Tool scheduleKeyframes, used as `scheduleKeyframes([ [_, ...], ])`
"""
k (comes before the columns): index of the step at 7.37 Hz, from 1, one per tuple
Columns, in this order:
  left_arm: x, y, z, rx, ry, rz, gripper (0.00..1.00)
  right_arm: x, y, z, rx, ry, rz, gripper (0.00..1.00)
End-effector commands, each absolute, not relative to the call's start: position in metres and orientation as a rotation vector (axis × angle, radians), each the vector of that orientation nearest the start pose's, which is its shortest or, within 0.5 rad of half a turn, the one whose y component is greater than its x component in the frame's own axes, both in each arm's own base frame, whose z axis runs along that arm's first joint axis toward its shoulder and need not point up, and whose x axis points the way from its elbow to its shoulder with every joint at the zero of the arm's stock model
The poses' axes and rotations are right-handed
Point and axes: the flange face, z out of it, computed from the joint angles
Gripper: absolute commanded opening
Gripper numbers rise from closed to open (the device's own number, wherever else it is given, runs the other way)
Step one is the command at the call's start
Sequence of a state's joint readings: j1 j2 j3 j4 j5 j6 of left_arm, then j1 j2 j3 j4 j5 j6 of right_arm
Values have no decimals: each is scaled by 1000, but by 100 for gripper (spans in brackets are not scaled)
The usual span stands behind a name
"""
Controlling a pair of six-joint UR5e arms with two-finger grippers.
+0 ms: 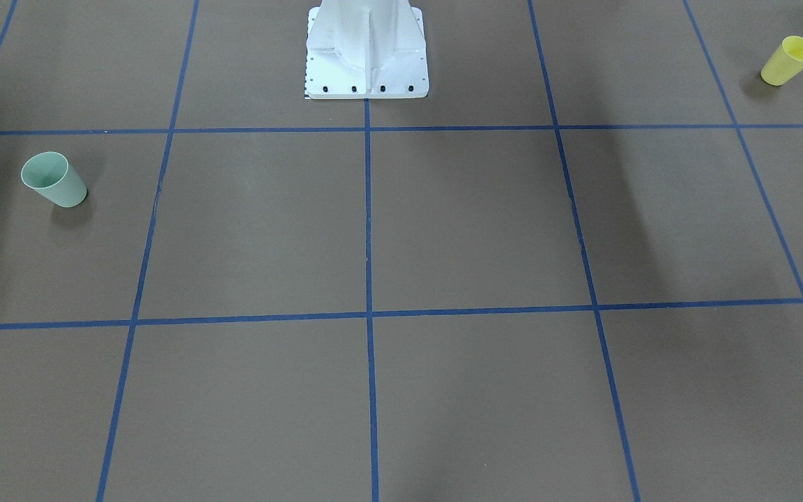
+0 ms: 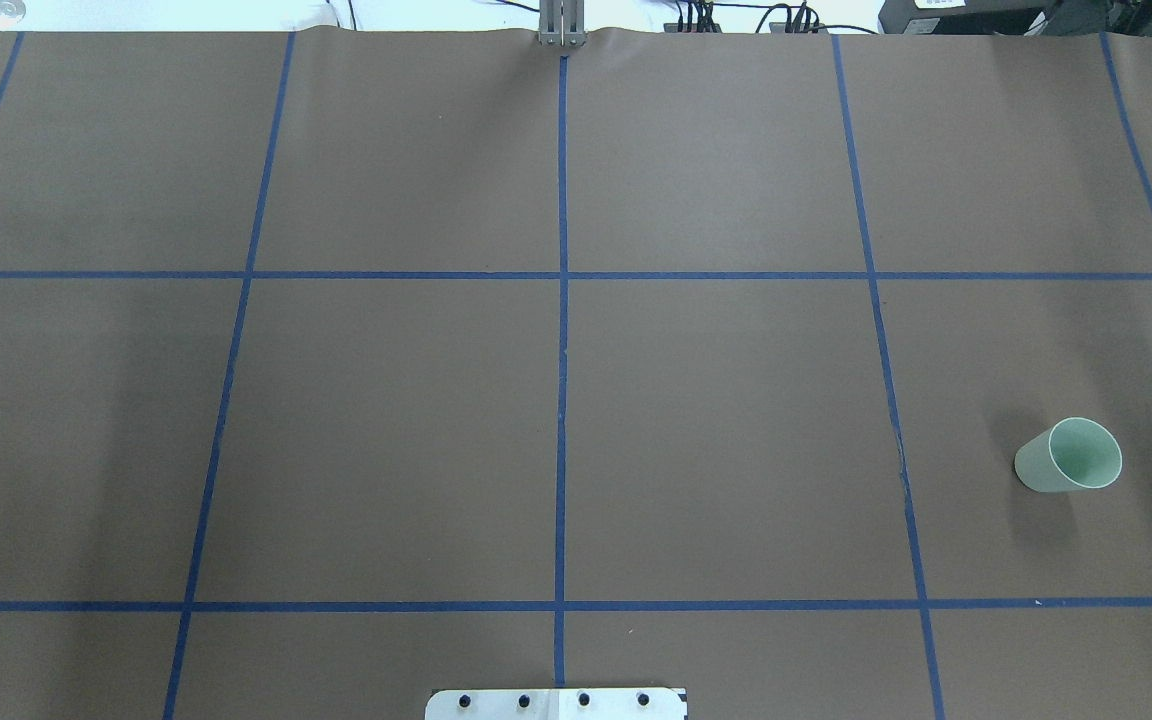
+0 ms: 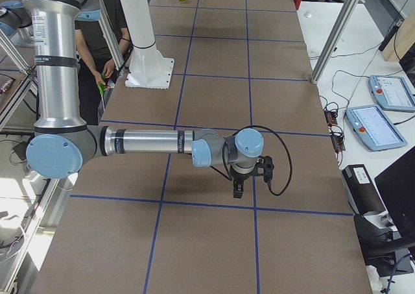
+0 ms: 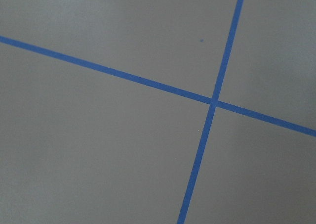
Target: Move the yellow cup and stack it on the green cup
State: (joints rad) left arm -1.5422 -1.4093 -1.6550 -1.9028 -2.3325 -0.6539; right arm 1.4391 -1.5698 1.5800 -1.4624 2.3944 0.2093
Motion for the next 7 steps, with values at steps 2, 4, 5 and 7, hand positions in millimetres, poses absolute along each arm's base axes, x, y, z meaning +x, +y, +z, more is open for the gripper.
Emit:
scheduleKeyframes([
  [2, -25, -431, 661, -120, 723, -785, 100, -27, -504, 635, -26, -838, -15, 100],
  [4, 16, -415, 683, -102, 573, -887, 100, -34, -504, 635, -31, -839, -32, 100],
  [5, 49, -413, 691, -61, 462, -968, 100, -34, -502, 637, -30, -836, -34, 100],
  [7, 39, -381, 711, 5, 318, -1129, 100, -40, -501, 643, -25, -836, -51, 100],
])
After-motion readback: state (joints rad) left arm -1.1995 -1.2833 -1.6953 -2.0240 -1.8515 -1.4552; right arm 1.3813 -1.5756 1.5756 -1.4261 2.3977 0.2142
